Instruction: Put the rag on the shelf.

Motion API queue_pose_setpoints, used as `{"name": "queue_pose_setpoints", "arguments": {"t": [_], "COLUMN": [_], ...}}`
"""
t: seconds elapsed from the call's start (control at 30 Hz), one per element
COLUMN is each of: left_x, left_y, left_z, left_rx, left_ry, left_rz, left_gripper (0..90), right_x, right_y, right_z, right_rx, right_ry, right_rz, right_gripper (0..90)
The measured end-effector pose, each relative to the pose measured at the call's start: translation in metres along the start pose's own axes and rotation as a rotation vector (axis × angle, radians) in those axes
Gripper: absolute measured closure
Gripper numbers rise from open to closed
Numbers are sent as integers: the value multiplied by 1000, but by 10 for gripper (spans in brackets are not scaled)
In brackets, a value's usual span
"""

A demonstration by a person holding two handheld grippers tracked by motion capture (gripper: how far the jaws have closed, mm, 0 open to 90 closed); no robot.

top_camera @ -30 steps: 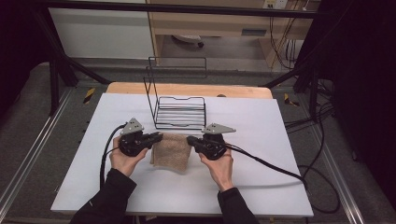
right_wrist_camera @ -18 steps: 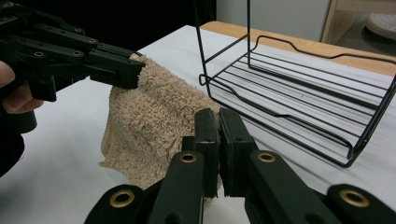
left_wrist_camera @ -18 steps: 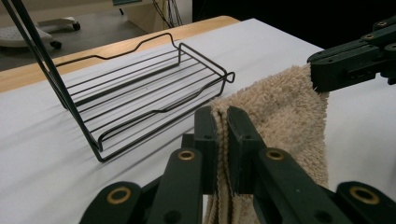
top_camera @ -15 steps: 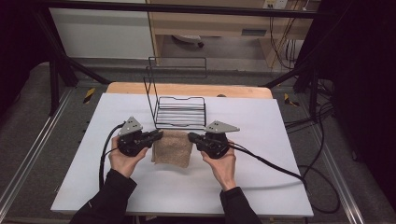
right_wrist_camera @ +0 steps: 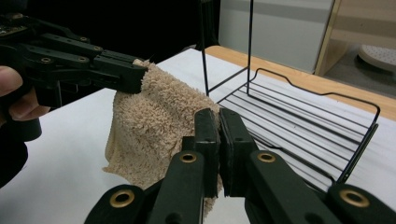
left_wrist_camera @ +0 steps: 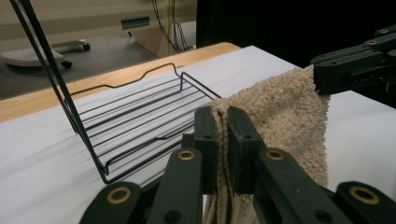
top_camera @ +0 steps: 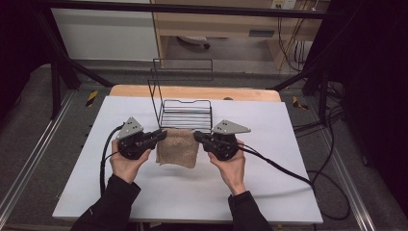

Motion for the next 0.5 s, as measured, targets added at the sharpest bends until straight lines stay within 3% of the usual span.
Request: {"name": "queue_pose_setpoints", "arguments": {"t": [0.5], "left_x": [8], "left_y": [27], "left_z": [-2], "left_rx": [-9], "left_ry": [7], "left_rz": [-72], "left_gripper": [835], "right_x": [12], "right_y": [26], "right_z": [3], "right_rx": [36], "right_ry": [-9], "right_rz": [-57], "right_gripper": [872]}}
Point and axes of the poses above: each handheld gripper's, and its own axes: x roughly backward along the jaws, y roughly out of its top, z roughly to its left, the point moved 8 cm from there along -x, roughly forward along the jaws, and after that the axes turned 1 degree about -x, right-handed, at the moved point
